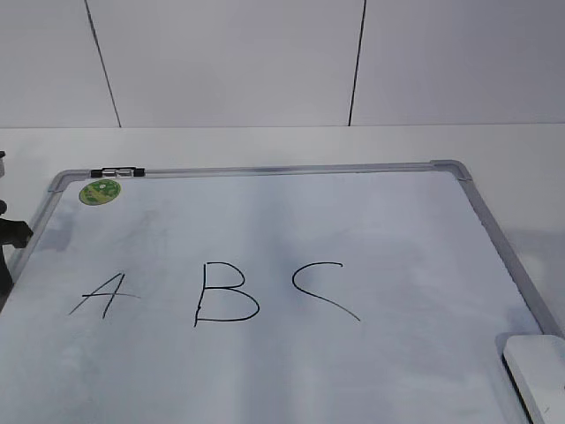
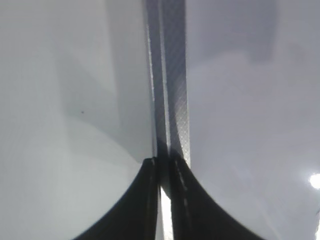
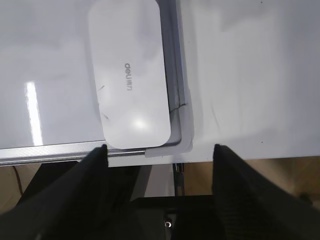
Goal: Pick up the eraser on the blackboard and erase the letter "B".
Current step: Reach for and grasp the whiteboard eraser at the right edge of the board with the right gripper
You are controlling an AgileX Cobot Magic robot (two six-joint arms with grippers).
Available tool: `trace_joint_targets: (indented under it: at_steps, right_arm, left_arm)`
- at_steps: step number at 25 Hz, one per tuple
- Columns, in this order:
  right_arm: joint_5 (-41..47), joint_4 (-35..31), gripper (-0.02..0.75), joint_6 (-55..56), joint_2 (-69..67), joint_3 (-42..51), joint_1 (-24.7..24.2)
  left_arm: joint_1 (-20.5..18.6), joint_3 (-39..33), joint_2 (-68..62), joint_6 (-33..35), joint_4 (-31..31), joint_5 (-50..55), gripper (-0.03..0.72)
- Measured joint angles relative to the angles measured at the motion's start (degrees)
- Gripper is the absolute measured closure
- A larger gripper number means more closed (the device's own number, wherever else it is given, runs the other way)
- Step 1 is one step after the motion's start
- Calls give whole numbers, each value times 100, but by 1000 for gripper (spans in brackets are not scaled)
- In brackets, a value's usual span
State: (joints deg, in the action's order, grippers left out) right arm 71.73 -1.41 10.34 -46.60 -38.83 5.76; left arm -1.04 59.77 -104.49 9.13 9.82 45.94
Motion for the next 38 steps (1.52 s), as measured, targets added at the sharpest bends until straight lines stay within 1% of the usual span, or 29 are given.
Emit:
trace_joint_targets:
  at_steps: [2,6,10,14,18,24,25,28,30,38]
  right_arm:
    - [-11,-23,230,43,-232,0,0]
    - [-32,-212,211,91,-685,-22,0]
    - [-350,-340,191,77,-1085,-33,0]
    - [-580,-352,141,-28,-1513,-43,0]
    - [-839,-352,136,-47,-1878,-43,0]
    - [-971,-352,159,-60,-2193,-43,0]
    - [-984,-352,151,-60,-2222,-43,0]
    - [-1101,-423,91,-130,-2353,-43,0]
    - [-1258,-438,72,-166,-2466,-54,0]
    - [-1527,-471,66,-326,-3059,-54,0]
  left_arm:
    - [0,0,0,0,0,0,666]
    - [0,0,0,0,0,0,666]
    - [0,0,0,0,0,0,666]
    - [0,0,0,0,0,0,666]
    - [0,0,0,0,4,0,666]
    - [0,0,0,0,15,0,666]
    - [0,0,0,0,13,0,666]
    - [0,0,0,0,13,0,666]
    - [0,0,0,0,13,0,666]
    - [0,0,0,0,13,0,666]
